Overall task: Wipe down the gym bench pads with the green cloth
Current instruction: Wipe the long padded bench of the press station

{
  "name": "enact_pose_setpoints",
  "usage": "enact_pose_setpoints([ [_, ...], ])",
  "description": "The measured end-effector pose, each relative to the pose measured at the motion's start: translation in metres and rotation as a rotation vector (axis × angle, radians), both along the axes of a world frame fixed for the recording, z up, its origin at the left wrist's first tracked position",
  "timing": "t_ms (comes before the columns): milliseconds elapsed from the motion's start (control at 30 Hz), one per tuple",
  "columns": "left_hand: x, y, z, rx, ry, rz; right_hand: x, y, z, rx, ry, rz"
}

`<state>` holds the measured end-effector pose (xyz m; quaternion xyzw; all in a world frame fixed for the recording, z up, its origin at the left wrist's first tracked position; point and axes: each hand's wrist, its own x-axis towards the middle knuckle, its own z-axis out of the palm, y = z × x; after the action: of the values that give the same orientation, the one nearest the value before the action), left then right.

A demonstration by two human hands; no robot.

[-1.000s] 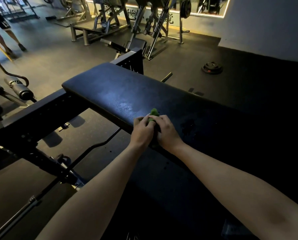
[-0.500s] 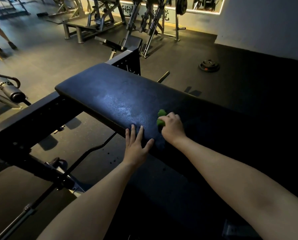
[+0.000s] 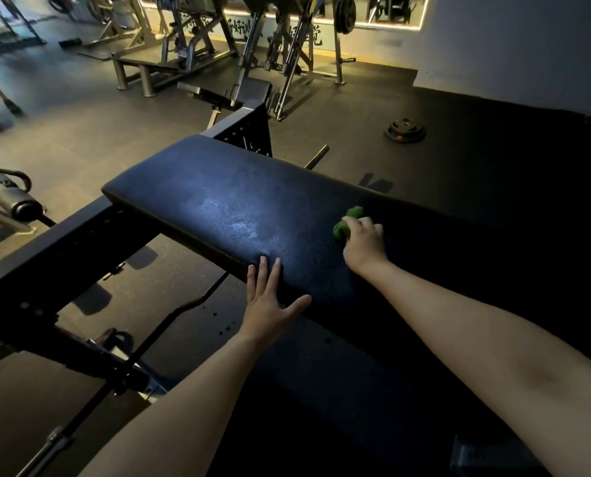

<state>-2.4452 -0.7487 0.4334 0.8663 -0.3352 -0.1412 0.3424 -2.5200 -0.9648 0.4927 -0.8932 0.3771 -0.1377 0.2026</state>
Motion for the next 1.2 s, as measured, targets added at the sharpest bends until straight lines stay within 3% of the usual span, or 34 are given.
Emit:
enact_pose_setpoints([
  [200,0.0,0.0,-0.004,-0.029,-0.006,-0.013,-0.005,0.064,-0.007,-0.024,-0.115,0.166],
  [400,0.009,0.008,-0.003,0.007,-0.036,-0.106,-0.03,0.094,-0.003,-0.078,-0.097,0.454],
  [467,0.01,0.01,-0.003,0.023,-0.064,-0.121,-0.026,0.079,-0.004,-0.149,-0.083,0.402],
  [533,0.011,0.011,-0.001,0.036,-0.087,-0.127,-0.02,0.055,-0.005,-0.188,-0.048,0.217],
  [667,0.013,0.014,0.0,0.049,-0.099,-0.158,-0.017,0.053,-0.005,-0.119,-0.031,-0.05],
  [767,0.017,0.015,0.001,0.074,-0.077,-0.191,-0.022,0.09,-0.013,-0.203,-0.13,0.066],
  [1000,0.015,0.014,0.006,0.073,-0.03,-0.197,-0.041,0.132,-0.018,-0.188,-0.242,0.177],
  [1200,0.019,0.017,0.007,0.074,-0.055,-0.213,-0.052,0.148,-0.023,-0.179,-0.166,0.311],
])
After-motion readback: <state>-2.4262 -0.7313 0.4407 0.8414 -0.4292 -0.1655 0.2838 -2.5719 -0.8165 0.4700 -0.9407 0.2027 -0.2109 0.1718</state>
